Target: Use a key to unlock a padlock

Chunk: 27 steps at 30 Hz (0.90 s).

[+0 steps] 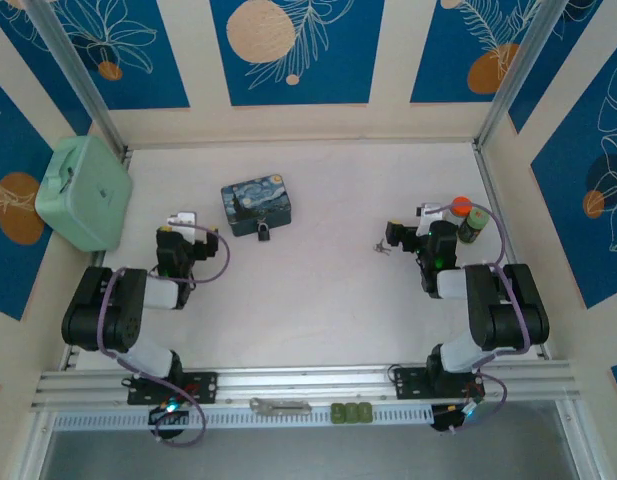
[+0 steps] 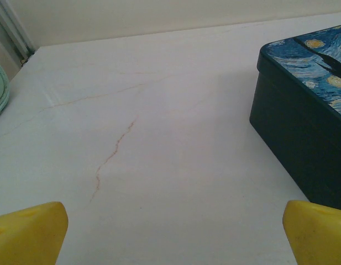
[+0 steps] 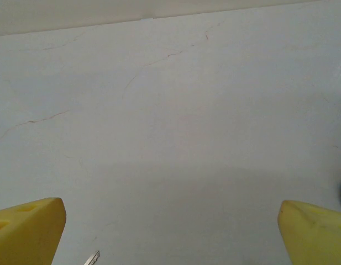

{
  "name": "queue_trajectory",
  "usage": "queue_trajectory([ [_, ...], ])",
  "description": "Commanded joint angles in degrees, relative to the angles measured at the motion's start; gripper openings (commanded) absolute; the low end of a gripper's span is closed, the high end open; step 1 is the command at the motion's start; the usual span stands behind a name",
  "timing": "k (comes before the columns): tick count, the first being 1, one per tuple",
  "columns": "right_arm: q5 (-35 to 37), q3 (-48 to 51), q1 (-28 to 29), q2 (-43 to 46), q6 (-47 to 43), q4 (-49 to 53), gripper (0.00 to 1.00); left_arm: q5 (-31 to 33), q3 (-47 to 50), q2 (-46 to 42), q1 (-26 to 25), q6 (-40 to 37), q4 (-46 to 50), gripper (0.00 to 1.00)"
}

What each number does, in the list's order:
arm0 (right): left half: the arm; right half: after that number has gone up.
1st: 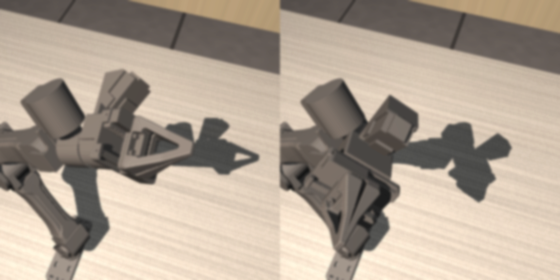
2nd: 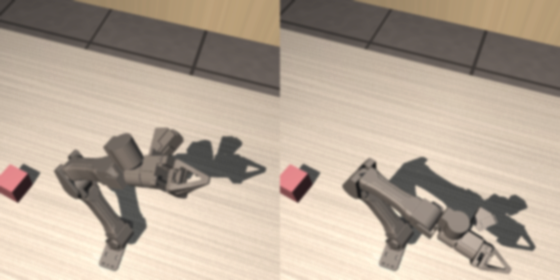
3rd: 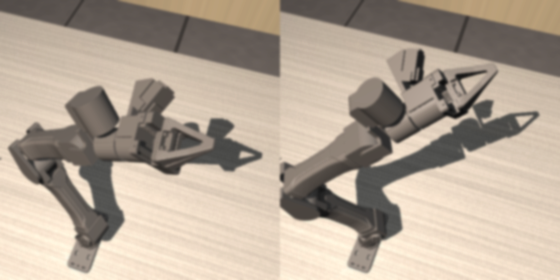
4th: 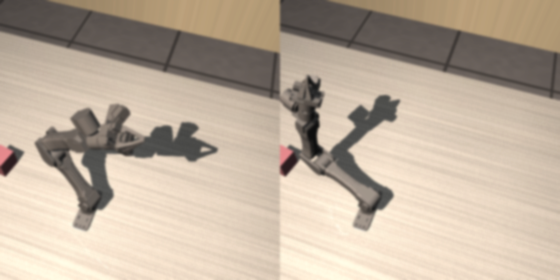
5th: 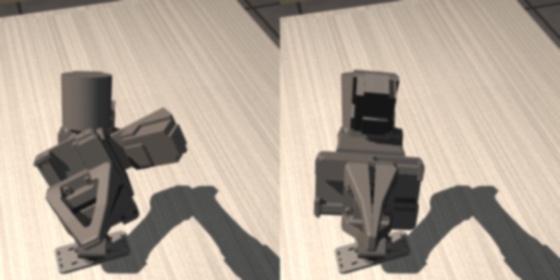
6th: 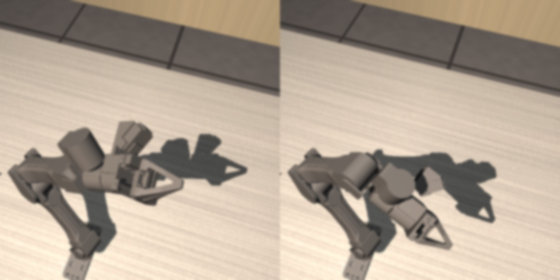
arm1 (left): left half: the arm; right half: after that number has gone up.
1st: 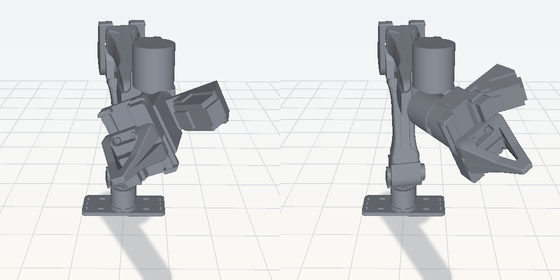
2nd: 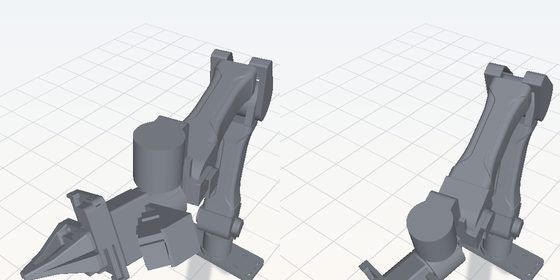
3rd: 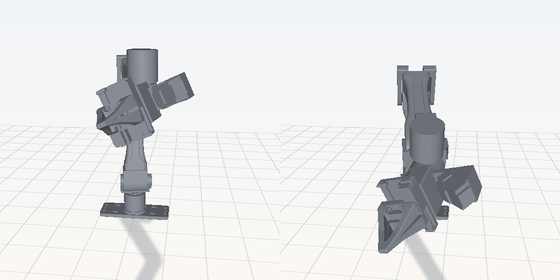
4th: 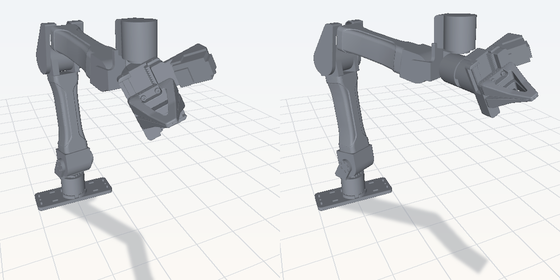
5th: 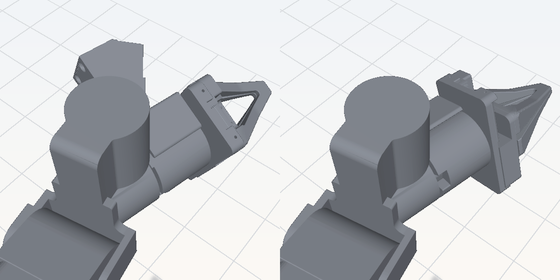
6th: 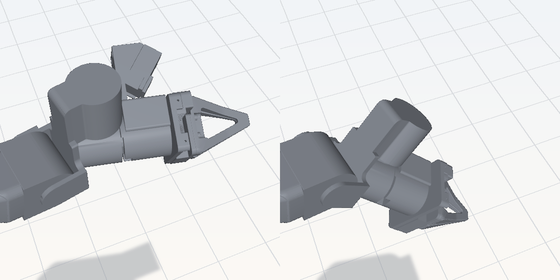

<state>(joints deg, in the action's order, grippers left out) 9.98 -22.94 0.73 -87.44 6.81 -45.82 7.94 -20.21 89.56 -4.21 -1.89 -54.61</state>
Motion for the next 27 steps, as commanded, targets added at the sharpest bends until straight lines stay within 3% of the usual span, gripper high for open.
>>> queue_trajectory([
  [1, -1.5, -0.8, 0.0, 0.3, -0.5, -0.8, 0.99, -0.9, -1.0, 0.1, -0.4, -0.6, 0.0, 0.99],
  [10, -1.6, -0.8, -0.1, 0.3, -0.4, -0.7, 0.99, -0.9, -1.0, 0.0, -0.4, -0.6, 0.1, 1.00],
  [13, -2.0, -0.9, -0.3, 0.3, -0.3, -0.5, 0.99, -5.5, -1.2, 0.1, 1.5, 0.4, 0.5, 0.99],
  [21, -2.0, -0.7, -0.2, 0.4, -0.5, -0.8, 0.99, -6.0, -0.9, 0.0, 1.7, 0.6, 0.1, 1.00],
  [27, 3.6, -3.6, 3.8, 6.6, -3.4, 8.6, 1.00, 1.4, 0.5, -5.4, 1.4, 2.4, 2.0, 1.00],
])
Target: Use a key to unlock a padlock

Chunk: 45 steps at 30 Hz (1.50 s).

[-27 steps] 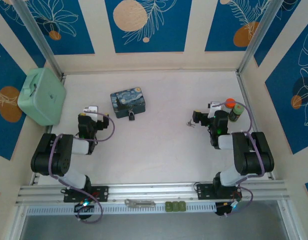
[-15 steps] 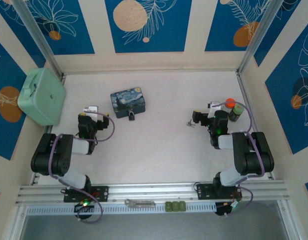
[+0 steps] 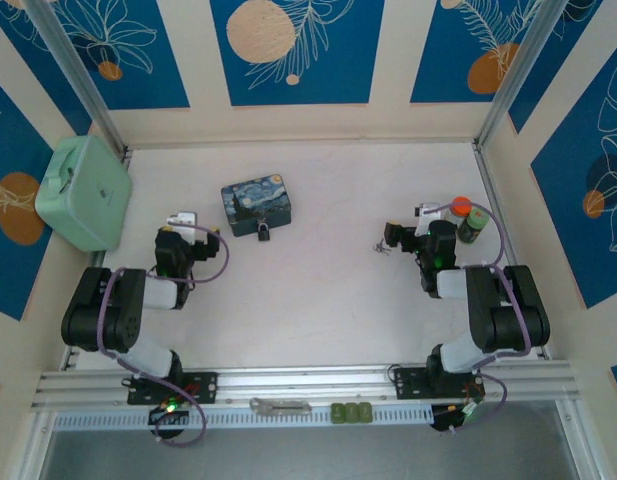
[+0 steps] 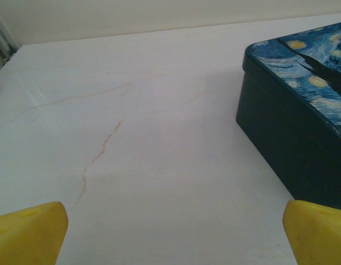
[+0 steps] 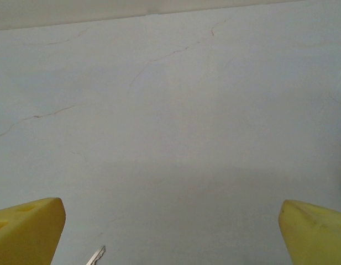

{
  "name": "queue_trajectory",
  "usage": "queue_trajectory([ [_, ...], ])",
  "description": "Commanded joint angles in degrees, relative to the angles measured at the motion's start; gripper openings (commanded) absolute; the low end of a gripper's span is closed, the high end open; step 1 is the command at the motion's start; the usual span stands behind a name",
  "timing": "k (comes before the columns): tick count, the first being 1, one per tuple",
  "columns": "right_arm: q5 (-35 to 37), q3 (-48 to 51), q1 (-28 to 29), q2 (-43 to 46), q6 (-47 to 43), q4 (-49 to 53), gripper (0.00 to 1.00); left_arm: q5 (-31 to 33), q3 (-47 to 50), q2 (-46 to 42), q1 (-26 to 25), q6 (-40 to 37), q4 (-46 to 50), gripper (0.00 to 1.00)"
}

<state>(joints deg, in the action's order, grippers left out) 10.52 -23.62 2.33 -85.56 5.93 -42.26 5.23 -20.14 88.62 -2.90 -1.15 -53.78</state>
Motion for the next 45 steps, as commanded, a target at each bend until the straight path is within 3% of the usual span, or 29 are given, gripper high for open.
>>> queue_trajectory([
  [1, 5.1, -4.2, 3.5, 6.7, -3.1, 9.0, 0.99, 5.6, 0.5, -6.9, -0.3, 1.6, 3.0, 0.99],
  [4, 8.2, -8.8, 6.6, 11.5, 1.6, 22.0, 0.98, 12.0, -1.3, -15.2, -1.9, 2.1, 12.0, 1.00],
  [6, 6.3, -11.9, 8.9, 13.3, 2.0, 30.8, 0.91, 13.9, -2.4, -19.9, -2.0, 8.4, 16.1, 0.99],
  [9, 5.9, -17.3, 13.2, 13.4, 5.3, 45.9, 0.91, 7.3, -4.4, -24.4, -2.1, 19.1, 21.3, 1.00],
  [12, 0.5, -23.9, 13.1, 9.8, 15.2, 60.7, 0.88, -3.4, -8.1, -25.5, -3.0, 29.9, 30.1, 1.00],
  [15, -2.1, -28.7, 12.8, 4.3, 23.3, 69.9, 0.77, -8.2, -9.5, -24.6, -7.4, 36.0, 32.6, 1.00],
  [21, -0.1, -33.2, 12.2, -2.8, 30.9, 72.6, 0.66, -4.0, -13.7, -21.3, -20.4, 38.1, 33.2, 1.00],
  [27, 0.6, -38.5, 11.8, -10.3, 33.4, 75.8, 0.55, -3.3, -18.8, -15.9, -27.9, 38.0, 32.8, 1.00],
  [39, 2.8, -39.9, 13.8, -16.5, 37.9, 74.7, 0.33, -2.7, -19.9, -14.4, -29.9, 39.2, 32.3, 1.00],
  [42, 3.1, -39.0, 13.6, -15.9, 37.6, 74.2, 0.21, -3.0, -20.3, -14.9, -30.0, 39.9, 33.3, 1.00],
  [45, 2.3, -37.7, 13.4, -13.3, 36.4, 73.1, 0.02, -4.1, -20.6, -14.2, -30.1, 43.2, 33.7, 0.99],
])
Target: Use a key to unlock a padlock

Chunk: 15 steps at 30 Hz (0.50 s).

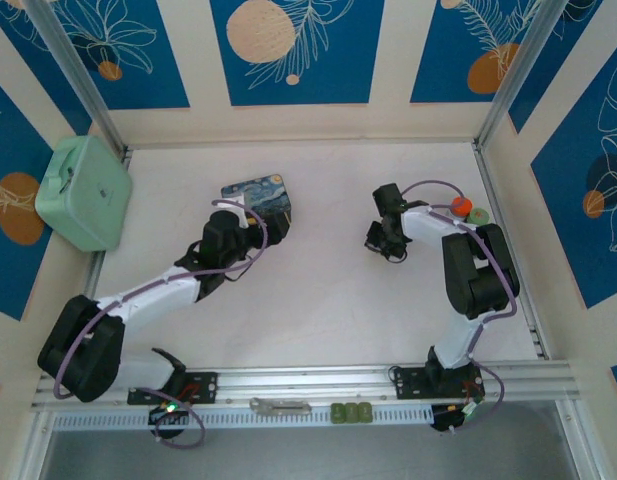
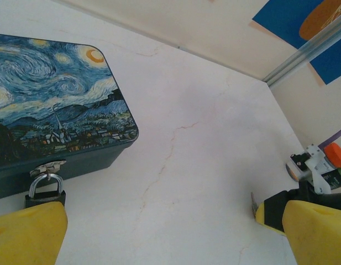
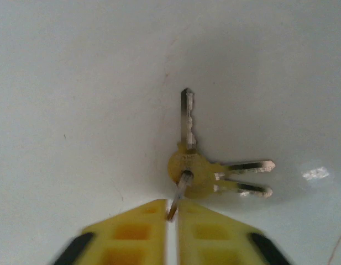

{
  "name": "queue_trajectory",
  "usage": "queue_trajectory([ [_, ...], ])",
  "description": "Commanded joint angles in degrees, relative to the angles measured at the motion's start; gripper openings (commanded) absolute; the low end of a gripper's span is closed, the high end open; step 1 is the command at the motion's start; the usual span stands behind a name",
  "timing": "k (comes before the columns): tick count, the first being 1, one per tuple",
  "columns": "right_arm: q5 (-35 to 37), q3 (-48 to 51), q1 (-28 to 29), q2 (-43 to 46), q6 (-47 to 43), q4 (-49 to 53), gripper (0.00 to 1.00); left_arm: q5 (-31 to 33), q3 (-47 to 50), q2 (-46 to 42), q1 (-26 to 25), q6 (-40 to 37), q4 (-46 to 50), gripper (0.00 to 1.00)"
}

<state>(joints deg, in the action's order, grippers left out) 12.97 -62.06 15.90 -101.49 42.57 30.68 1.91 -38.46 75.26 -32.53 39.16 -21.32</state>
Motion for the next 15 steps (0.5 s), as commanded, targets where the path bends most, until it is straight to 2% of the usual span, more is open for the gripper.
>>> queue_trajectory([
  [1, -0.9, 1.2, -0.2, 3.9, -1.3, -0.4, 0.00, -1.5, -2.4, -0.4, -0.6, 5.0, 1.1, 0.98],
  [4, -5.0, 0.9, 0.4, 7.9, -7.2, -1.2, 0.00, -3.7, -2.8, 1.9, -1.7, 11.3, -0.8, 0.94],
  [9, -18.1, -1.3, 3.0, 12.5, -18.1, -0.8, 0.00, -3.1, -5.6, 6.8, -4.8, 22.8, -0.8, 0.92],
  [15, -31.7, -3.6, 5.5, 14.3, -20.3, -0.4, 0.00, -0.6, -7.6, 12.4, -9.3, 36.6, -3.8, 0.90],
])
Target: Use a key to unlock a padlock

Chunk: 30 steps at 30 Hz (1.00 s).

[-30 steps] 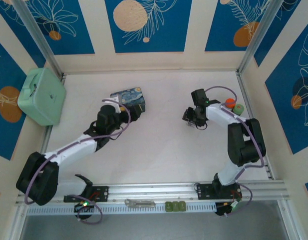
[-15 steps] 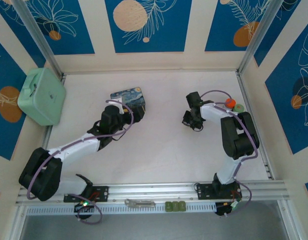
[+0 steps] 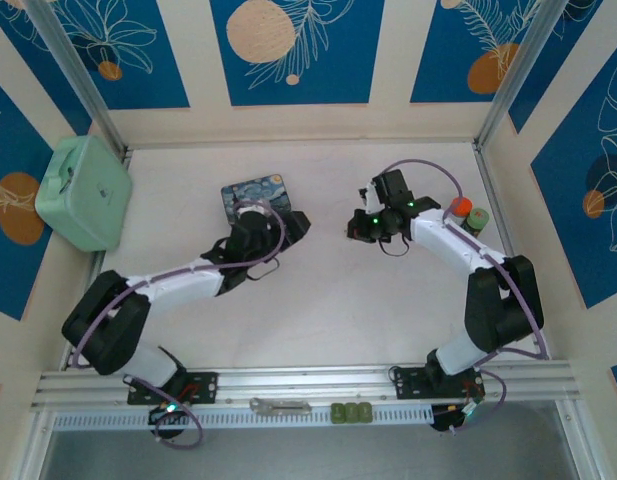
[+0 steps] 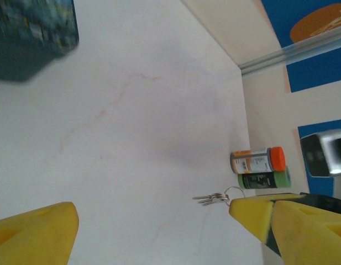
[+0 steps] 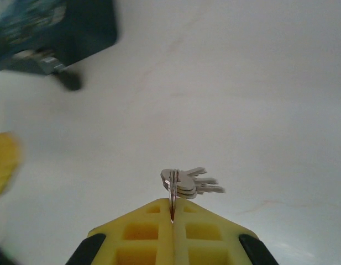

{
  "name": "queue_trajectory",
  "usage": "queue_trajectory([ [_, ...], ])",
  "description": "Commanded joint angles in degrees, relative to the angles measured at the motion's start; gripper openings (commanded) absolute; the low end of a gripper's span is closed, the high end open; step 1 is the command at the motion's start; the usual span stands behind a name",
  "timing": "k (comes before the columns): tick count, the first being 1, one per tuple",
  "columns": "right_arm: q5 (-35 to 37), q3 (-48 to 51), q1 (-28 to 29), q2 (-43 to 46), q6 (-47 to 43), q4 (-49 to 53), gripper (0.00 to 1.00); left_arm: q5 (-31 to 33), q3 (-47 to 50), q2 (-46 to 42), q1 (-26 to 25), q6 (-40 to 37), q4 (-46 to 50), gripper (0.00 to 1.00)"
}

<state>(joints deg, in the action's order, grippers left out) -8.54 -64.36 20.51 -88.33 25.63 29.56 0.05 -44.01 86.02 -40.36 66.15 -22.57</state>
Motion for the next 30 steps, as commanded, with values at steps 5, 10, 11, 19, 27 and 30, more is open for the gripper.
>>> queue_trajectory([
  [5, -13.9, -1.6, 4.9, 2.6, -2.2, -1.7, 0.00, 0.2, -1.9, 5.2, -3.0, 18.2, -7.3, 0.89],
  [10, -14.8, -0.2, 6.9, 2.5, 0.5, -5.0, 0.00, 0.0, -2.5, 5.9, -3.1, 20.2, -9.5, 0.89],
  [11, -15.5, 0.4, 7.0, 2.6, 1.2, -6.3, 0.00, -0.1, -2.5, 6.1, -3.1, 20.7, -10.0, 0.89],
  [19, -19.1, 2.5, 7.8, 1.7, 4.2, -12.9, 0.00, -5.9, -4.2, 11.7, -3.1, 25.4, -20.5, 0.89],
  [27, -15.0, 3.5, 6.9, 0.8, 2.8, -9.4, 0.00, -5.2, -4.6, 8.6, -2.8, 20.0, -17.6, 0.89],
  [30, -15.8, 4.5, 6.2, 0.1, 3.1, -10.3, 0.00, -5.3, -4.4, 8.2, -2.7, 20.1, -18.2, 0.88],
])
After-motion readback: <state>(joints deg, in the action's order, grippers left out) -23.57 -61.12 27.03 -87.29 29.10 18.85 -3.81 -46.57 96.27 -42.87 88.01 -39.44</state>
